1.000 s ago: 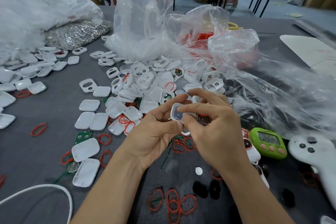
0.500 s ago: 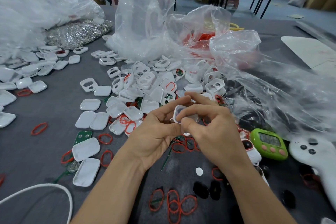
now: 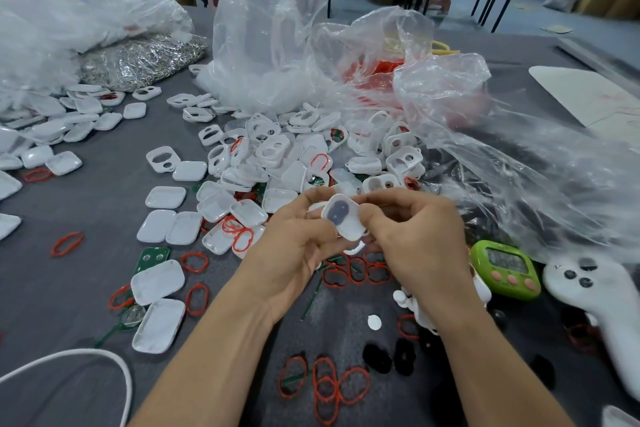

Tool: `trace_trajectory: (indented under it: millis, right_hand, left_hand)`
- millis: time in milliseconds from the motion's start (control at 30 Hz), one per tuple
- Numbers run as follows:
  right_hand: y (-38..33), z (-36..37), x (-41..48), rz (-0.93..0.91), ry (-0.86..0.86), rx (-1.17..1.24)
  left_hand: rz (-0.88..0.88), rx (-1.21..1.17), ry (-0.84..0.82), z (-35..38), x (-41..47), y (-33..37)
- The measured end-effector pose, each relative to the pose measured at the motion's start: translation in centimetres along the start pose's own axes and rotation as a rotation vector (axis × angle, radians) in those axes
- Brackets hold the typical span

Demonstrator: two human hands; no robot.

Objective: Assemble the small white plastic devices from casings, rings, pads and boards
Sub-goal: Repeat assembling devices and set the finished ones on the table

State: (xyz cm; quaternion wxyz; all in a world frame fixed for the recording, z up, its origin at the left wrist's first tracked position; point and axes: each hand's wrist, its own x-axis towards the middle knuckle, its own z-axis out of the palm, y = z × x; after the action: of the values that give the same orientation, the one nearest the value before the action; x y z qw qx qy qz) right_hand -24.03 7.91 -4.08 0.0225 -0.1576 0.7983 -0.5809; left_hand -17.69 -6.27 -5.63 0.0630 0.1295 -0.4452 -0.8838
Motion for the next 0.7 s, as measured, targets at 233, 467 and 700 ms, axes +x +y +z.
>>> trace_trajectory:
  millis: [233, 467, 700]
  right_hand:
    - [0.0, 0.8, -0.6, -0.115, 0.099, -0.151]
    - [0.0, 0.7, -0.6, -0.041, 0.075, 0.0]
    - [-0.1, 1.2, -0.8, -0.045, 0.096, -0.032]
  left_hand:
    - [0.287, 0.363, 0.272, 1.2, -0.7, -0.6]
    - [0.333, 0.421, 0.415, 0.8, -0.7, -0.6]
    - [0.332, 0.446, 0.417, 0.9, -0.5, -0.8]
